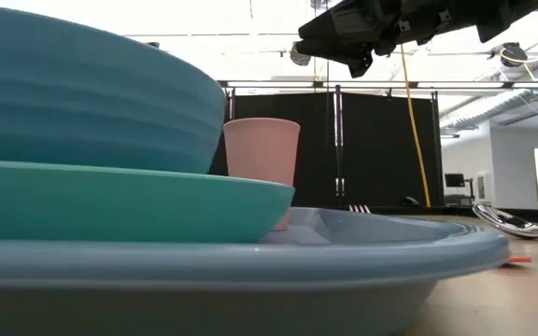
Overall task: Set up tray
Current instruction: Adjust the blue bowl on top of the green plate on the blue tray
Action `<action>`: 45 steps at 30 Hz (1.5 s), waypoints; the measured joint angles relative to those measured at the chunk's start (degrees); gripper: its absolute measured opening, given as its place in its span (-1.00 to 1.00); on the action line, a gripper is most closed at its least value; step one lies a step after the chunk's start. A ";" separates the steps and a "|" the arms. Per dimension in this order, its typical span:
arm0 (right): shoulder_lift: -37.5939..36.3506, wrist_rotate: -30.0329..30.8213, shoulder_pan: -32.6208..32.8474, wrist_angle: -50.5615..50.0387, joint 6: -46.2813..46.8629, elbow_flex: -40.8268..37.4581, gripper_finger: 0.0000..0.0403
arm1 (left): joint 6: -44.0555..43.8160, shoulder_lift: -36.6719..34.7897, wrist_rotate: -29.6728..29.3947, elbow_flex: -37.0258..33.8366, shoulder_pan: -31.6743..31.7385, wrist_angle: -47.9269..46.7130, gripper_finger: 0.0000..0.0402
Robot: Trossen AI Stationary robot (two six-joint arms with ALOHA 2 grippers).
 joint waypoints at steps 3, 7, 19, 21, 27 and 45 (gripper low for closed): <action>0.00 -0.06 0.00 -0.07 0.04 0.00 -0.33 | -2.28 0.00 -3.14 0.00 0.34 -2.85 0.75; 0.00 -0.52 0.33 -0.17 -0.24 0.00 -0.33 | -4.14 0.00 -3.84 0.00 0.29 -4.48 0.75; -0.02 -7.73 5.48 -5.06 9.28 -0.02 -0.33 | 5.17 -0.68 -20.49 0.00 -6.28 -0.71 0.75; 0.12 -7.75 6.77 -7.51 13.96 -0.02 -0.33 | 6.24 -1.17 -23.07 0.00 -7.03 -0.96 0.75; 5.10 -11.73 10.00 -4.59 22.41 0.03 -0.33 | 5.51 -2.40 -21.14 0.00 -6.72 -3.34 0.75; 24.71 -22.87 10.56 3.85 27.30 8.09 -0.33 | -7.06 -2.40 -18.07 0.00 -5.40 -14.10 0.75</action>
